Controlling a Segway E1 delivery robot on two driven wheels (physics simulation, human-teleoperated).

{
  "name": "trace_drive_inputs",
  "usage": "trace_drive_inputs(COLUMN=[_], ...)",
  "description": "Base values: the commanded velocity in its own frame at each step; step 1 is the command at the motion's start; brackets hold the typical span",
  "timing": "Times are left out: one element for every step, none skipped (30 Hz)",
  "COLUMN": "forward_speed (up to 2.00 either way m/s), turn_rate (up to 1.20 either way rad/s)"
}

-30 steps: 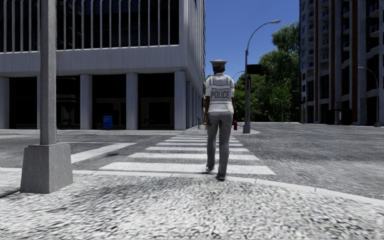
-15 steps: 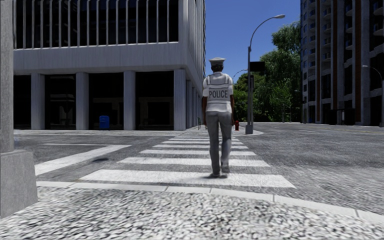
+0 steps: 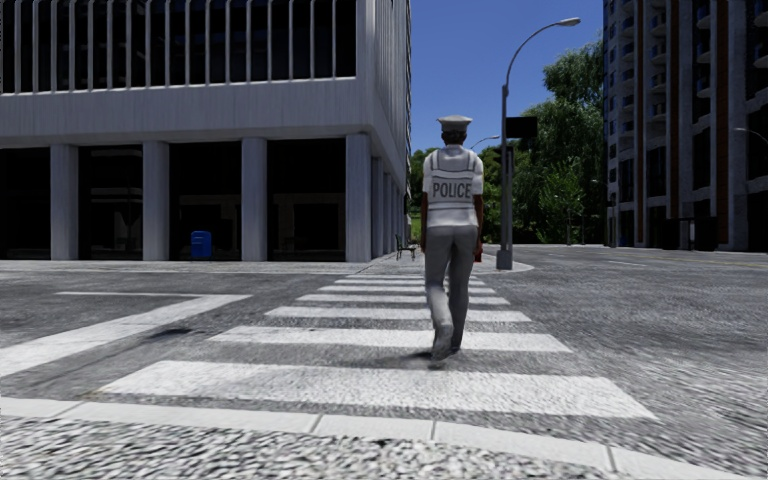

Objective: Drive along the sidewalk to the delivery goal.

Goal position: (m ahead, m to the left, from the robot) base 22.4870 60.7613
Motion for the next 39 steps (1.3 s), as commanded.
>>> trace_drive_inputs(forward_speed=[1.10, 1.10, 1.10, 1.10, 1.10, 1.10, 1.10, 1.10, 1.10, 1.10, 1.10, 1.10, 1.10, 1.10, 1.10, 1.10, 1.10, 1.10, 1.10, 1.10, 1.10, 1.10, 1.10, 1.10, 1.10, 1.10, 1.10, 1.11, 1.11, 1.11, 1.11, 1.11, 1.11, 1.11, 1.11, 1.11, 1.11, 1.11, 1.11], turn_rate=[0.00, 0.00, 0.00, 0.00, 0.00, 0.00, 0.00, 0.00, 0.00, 0.00, 0.00, 0.00, 0.00, 0.00, 0.00, 0.00, 0.00, 0.00, 0.00, 0.00, 0.00, 0.00, 0.00, 0.00, 0.00, 0.00, 0.00, 0.00, 0.00, 0.00, 0.00, 0.00, 0.00, 0.00, 0.00, 0.00, 0.00, 0.00, 0.00])
